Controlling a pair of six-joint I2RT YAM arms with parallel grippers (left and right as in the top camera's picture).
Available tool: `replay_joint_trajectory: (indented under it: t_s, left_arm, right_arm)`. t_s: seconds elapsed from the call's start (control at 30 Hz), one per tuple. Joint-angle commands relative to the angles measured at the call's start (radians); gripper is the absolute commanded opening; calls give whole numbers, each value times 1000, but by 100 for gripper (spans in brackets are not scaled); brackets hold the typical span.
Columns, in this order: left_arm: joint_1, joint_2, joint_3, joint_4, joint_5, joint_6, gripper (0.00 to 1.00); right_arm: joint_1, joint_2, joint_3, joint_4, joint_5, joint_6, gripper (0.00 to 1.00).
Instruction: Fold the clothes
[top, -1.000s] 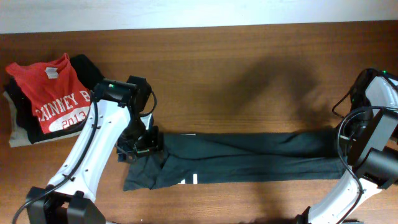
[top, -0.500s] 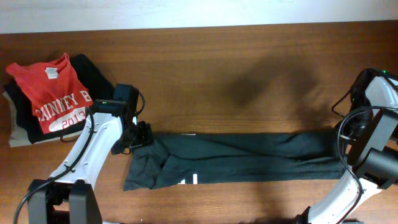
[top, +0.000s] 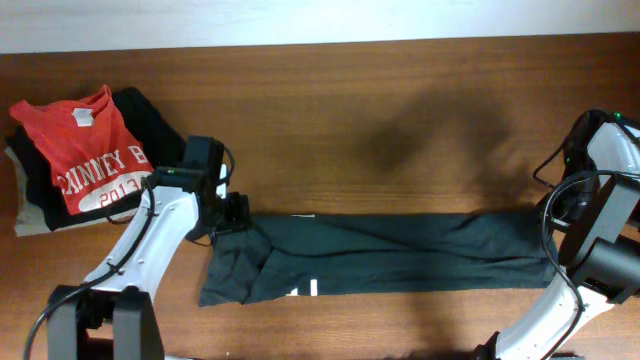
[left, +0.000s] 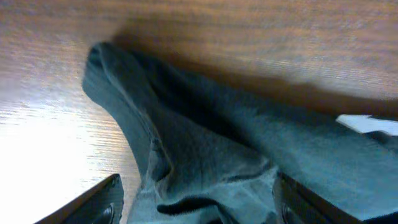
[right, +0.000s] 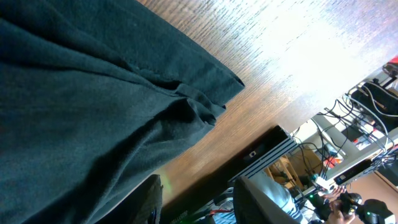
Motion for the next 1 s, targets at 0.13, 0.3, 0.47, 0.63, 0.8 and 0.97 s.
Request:
replay_joint_trajectory:
  t_s: [0.13, 0.3, 0.47, 0.63, 0.8, 0.97]
  left_arm:
    - [3, -5, -47, 39, 45, 12, 0]
    - [3, -18, 2, -245, 125, 11, 0]
    - [3, -36, 18, -458, -115, -131, 0]
    - [3, -36, 18, -431, -212, -166, 5]
    - [3, -36, 26, -430, -190, -206, 50]
    - [3, -89, 153, -414, -64, -206, 48]
  right_arm:
    - [2, -23, -3, 2, 1, 9, 41]
    - [2, -23, -3, 3, 2, 9, 41]
    - [2, -23, -3, 9, 2, 6, 41]
    - [2, -23, -3, 9, 2, 6, 42]
    - [2, -23, -3, 11, 2, 6, 41]
    - [-1, -23, -3, 69, -1, -46, 50]
